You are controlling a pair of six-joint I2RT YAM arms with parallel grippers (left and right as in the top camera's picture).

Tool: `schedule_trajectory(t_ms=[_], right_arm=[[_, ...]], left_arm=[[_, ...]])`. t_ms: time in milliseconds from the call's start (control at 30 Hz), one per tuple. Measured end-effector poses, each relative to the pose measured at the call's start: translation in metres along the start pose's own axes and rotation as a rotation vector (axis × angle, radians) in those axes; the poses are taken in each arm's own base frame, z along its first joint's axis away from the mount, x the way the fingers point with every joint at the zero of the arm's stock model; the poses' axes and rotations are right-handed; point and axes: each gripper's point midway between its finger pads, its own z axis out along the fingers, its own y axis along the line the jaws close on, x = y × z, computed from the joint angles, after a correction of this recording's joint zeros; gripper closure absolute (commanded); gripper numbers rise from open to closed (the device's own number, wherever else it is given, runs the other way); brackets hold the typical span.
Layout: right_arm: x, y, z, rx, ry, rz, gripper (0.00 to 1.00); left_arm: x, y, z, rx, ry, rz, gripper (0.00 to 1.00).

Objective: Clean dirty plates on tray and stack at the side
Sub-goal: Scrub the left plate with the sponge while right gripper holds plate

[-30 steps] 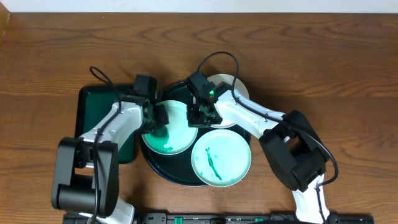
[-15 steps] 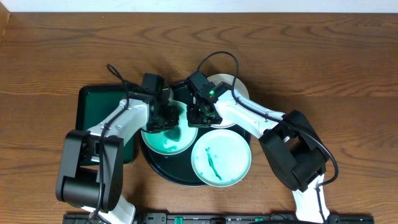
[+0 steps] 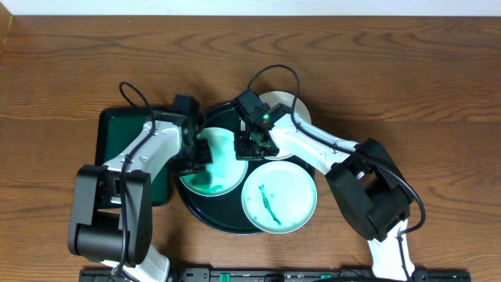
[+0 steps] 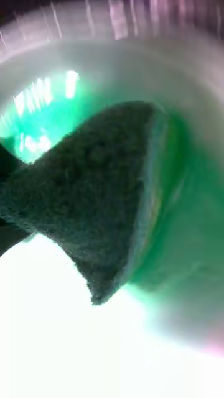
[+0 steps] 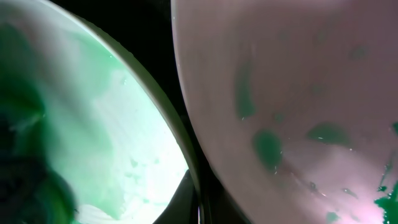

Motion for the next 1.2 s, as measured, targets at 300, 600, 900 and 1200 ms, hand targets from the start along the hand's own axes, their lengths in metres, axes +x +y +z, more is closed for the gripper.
schedule_trajectory(t_ms=[300, 600, 900, 1200], right_arm=[[0.0, -0.001, 0.0, -0.008, 0.009, 0.006, 0.99], [0.001, -0.001, 0.0, -0.009, 0.011, 0.007, 0.99], [0.0, -0.001, 0.0, -0.011, 0.011, 0.007, 0.99], [0.0, -0.001, 0.0, -0.023, 0.018, 0.014, 0.99]], left_arm=[[0.0, -0.047, 0.003, 0.276, 0.015, 0.148, 0.93], [-0.026, -0.07, 0.003, 0.37, -0.105, 0.225, 0.93], [-0.043, -0.034, 0.001, 0.111, -0.19, 0.046, 0.93], [-0.023, 0.018, -0.003, -0.155, -0.136, -0.081, 0.93]])
